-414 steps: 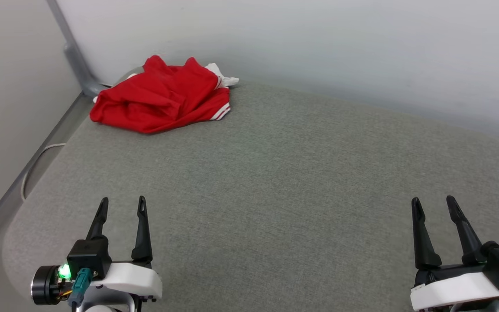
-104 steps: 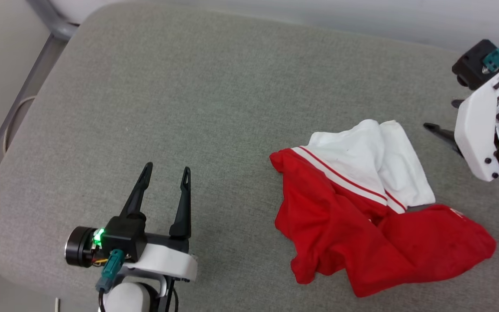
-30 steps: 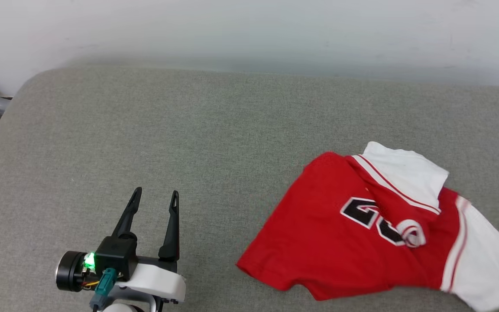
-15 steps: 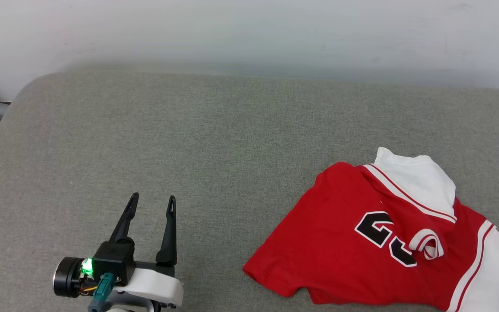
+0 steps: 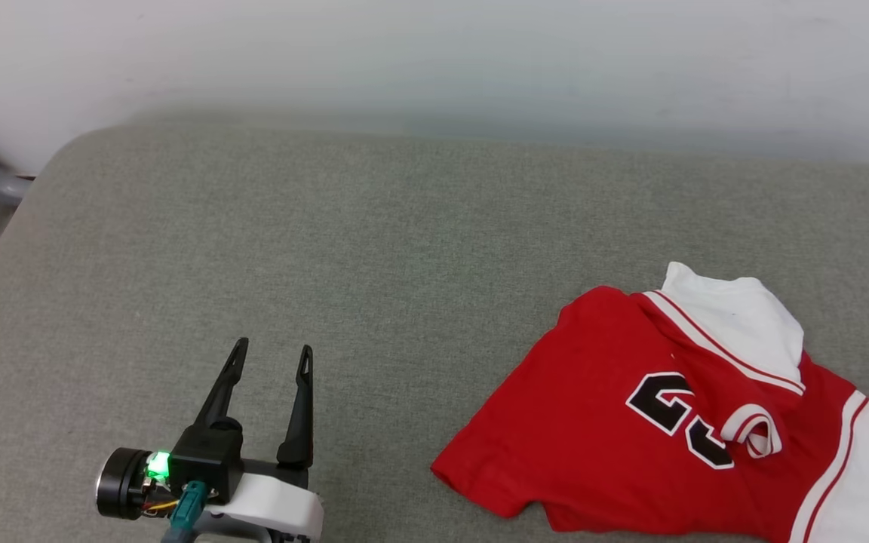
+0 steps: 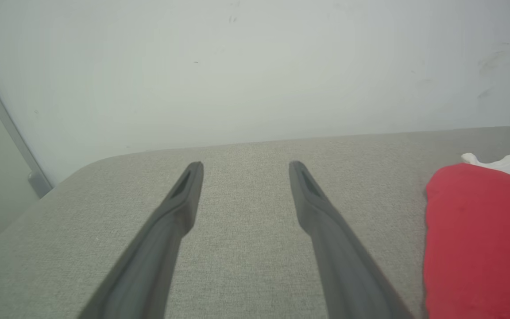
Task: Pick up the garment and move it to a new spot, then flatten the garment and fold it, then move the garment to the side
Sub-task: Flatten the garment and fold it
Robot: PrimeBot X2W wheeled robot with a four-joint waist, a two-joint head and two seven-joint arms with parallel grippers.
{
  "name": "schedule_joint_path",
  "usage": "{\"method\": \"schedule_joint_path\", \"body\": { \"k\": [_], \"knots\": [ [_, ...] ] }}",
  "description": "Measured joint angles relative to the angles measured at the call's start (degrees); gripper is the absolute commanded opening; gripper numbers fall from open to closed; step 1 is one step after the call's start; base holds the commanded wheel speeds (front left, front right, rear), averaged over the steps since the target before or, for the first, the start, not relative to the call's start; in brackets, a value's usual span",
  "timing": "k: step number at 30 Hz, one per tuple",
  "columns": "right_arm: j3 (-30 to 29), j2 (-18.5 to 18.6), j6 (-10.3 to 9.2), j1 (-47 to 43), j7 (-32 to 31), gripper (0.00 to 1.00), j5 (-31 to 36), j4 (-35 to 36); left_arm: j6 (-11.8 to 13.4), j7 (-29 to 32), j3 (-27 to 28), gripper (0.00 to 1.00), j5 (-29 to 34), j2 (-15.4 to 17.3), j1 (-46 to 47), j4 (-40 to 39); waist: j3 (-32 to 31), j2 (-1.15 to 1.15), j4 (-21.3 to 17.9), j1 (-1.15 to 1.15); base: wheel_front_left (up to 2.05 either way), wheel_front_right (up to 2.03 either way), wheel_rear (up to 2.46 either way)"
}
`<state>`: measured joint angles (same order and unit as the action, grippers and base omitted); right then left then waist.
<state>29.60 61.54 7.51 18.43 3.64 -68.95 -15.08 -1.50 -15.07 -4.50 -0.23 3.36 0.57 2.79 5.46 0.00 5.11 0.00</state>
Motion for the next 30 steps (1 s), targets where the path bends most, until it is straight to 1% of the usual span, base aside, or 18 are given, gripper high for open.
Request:
{"method": "schedule_joint_path", "body": {
  "k": [3, 5, 6, 7, 9, 12, 14, 16, 18, 19, 25, 28, 30],
  "knots": [
    [-2.2, 0.6, 0.0, 4.1, -5.8, 1.0, 3.5, 3.3, 0.0, 0.0, -0.4, 1.0, 0.1, 0.0, 0.3, -0.3, 1.0, 0.0, 0.6, 0.0, 0.0, 0.0, 0.0],
    [-2.9, 0.5, 0.0, 7.0, -11.1, 1.0, 6.0, 5.1, 0.1, 0.0, -0.7, 1.0, 0.1, 0.0, 1.0, -0.6, 1.8, 0.0, 1.2, 0.0, 0.0, 0.0, 0.0],
    [-2.9, 0.5, 0.01, 8.4, -14.0, 1.0, 8.3, 5.8, 0.1, 0.0, -0.9, 1.0, 0.1, 0.0, 1.3, -0.7, 2.3, 0.0, 1.5, 0.0, 0.0, 0.0, 0.0],
    [-2.7, 0.3, 0.0, 9.8, -17.4, 1.0, 10.5, 6.2, 0.2, 0.0, -1.1, 1.0, 0.0, 0.0, 1.6, -0.7, 2.7, 0.0, 1.8, 0.0, 0.0, 0.0, 0.0],
    [-2.6, -1.4, 0.0, 12.6, -23.7, 1.0, 13.1, 6.4, 0.2, 0.0, -1.6, 1.0, -0.1, -0.1, 2.3, -0.8, 3.7, 0.0, 2.6, 0.0, 0.0, 0.0, 0.0],
    [-1.8, -3.9, 0.02, 16.0, -33.3, 1.0, 16.6, 6.1, 0.5, 0.0, -2.3, 1.0, -0.5, -0.1, 3.3, -0.9, 5.3, 0.0, 3.8, 0.01, 0.0, 0.0, 0.0],
    [-1.1, -4.9, 0.01, 17.5, -39.4, 1.0, 18.2, 4.9, 0.5, 0.0, -2.6, 1.0, -0.6, -0.2, 4.1, -1.0, 6.4, 0.0, 4.6, 0.01, 0.0, 0.0, 0.0],
    [-0.6, -5.7, 0.01, 18.6, -44.5, 1.0, 19.4, 3.5, 0.6, 0.0, -3.0, 1.0, -0.9, -0.2, 4.9, -1.1, 7.4, 0.0, 5.5, 0.01, 0.0, 0.0, 0.0],
    [-0.4, -6.5, 0.01, 19.7, -48.1, 1.0, 20.9, 2.2, 0.8, 0.0, -3.4, 1.0, -1.0, -0.3, 5.6, -1.2, 8.4, 0.0, 6.4, 0.01, 0.0, 0.0, 0.0],
    [-0.5, -7.1, 0.01, 20.7, -51.1, 1.0, 21.9, 0.7, 1.0, 0.0, -3.8, 1.0, -1.2, -0.3, 6.0, -1.6, 9.5, 0.0, 7.1, 0.01, 0.0, 0.0, 0.0],
    [0.0, -9.7, 0.01, 22.2, -56.4, 1.0, 25.3, -4.0, 1.7, 0.0, -5.2, 1.0, -1.7, -0.4, 7.7, -2.6, 13.2, 0.0, 8.8, 0.01, 0.0, 0.0, 0.0],
    [0.4, -10.9, 0.01, 22.1, -57.2, 1.0, 26.1, -5.7, 2.2, 0.0, -5.8, 1.0, -2.1, -0.4, 8.6, -3.0, 15.0, 0.0, 9.6, 0.01, 0.0, 0.0, 0.0],
    [1.4, -11.0, 0.0, 21.7, -58.4, 1.0, 27.0, -6.7, 2.6, 0.0, -6.5, 1.0, -2.7, -0.4, 9.6, -3.2, 17.0, 0.0, 10.4, 0.01, 0.0, 0.0, 0.0]
  ]
}}
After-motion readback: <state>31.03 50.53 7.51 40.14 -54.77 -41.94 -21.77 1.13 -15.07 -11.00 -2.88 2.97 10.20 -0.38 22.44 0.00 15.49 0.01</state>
